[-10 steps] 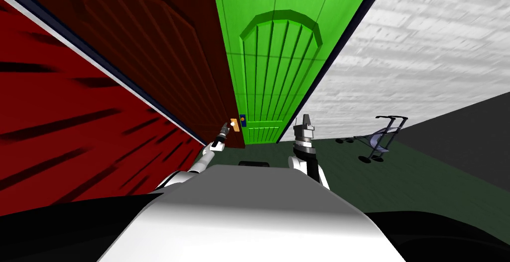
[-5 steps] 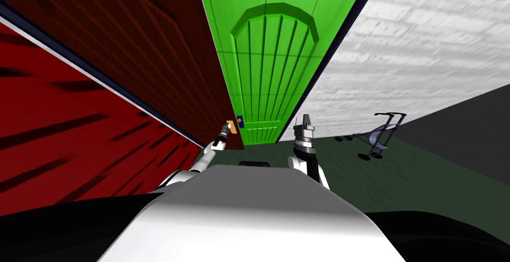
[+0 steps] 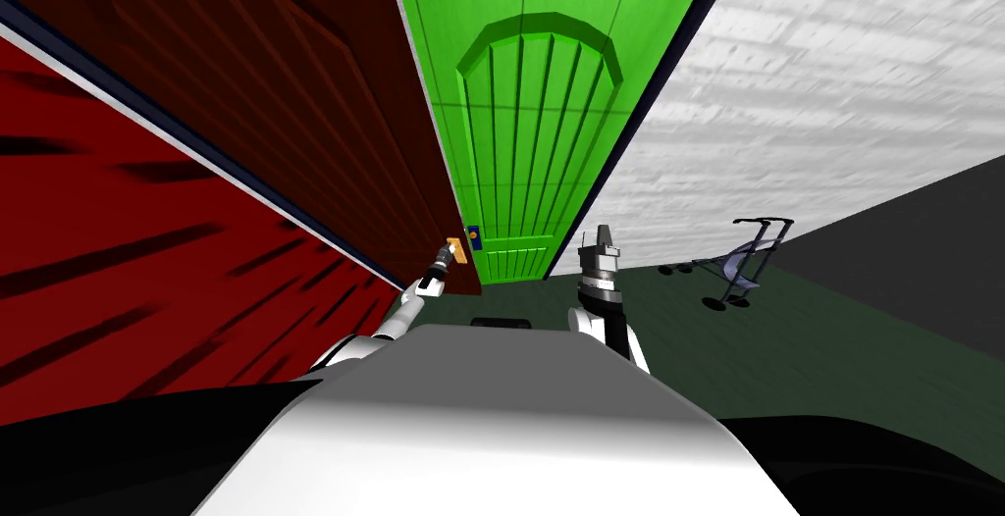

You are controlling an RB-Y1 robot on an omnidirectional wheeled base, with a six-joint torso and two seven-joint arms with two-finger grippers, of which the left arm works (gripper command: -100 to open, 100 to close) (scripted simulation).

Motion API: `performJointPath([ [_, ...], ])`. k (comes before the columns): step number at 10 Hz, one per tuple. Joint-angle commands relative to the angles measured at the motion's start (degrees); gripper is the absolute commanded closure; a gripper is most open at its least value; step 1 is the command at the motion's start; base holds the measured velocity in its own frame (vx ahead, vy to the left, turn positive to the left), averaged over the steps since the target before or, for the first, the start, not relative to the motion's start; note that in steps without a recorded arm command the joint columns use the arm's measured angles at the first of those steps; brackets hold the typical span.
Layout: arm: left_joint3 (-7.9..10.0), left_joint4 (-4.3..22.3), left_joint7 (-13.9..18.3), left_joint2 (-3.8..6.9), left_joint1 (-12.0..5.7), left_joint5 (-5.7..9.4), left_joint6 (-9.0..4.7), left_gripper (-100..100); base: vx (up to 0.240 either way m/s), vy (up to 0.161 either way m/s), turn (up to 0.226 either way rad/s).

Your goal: Pull the door open

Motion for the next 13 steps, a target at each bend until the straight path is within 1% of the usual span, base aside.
performJointPath([
  [1, -0.41, -0.5, 0.6, 0.95, 1.34, 0.11, 0.26, 100, -0.164, 0.097, -0.047],
  [4, -2.67, -2.3, 2.1, 2.40, 2.36, 0.12, -0.11, 100, -0.231, 0.101, -0.092],
  [5, -4.00, -3.4, 3.0, 3.09, 2.78, 0.11, -0.33, 100, -0.220, 0.104, -0.146],
  [6, -4.87, -4.1, 3.5, 3.51, 3.01, 0.09, -0.47, 100, -0.197, 0.138, -0.131],
  [8, -7.29, -6.0, 4.9, 4.58, 3.55, 0.03, -0.86, 100, -0.162, 0.146, -0.167],
  [9, -6.50, -5.4, 4.4, 4.39, 3.73, 0.06, -0.57, 100, -0.074, 0.078, -0.070],
  [10, -8.24, -6.6, 5.9, 6.01, 4.80, 0.10, -1.75, 100, -0.154, 0.076, -0.140],
  [13, -10.43, -8.3, 7.8, 8.55, 6.31, 0.23, -3.54, 100, -0.213, 0.141, -0.135],
])
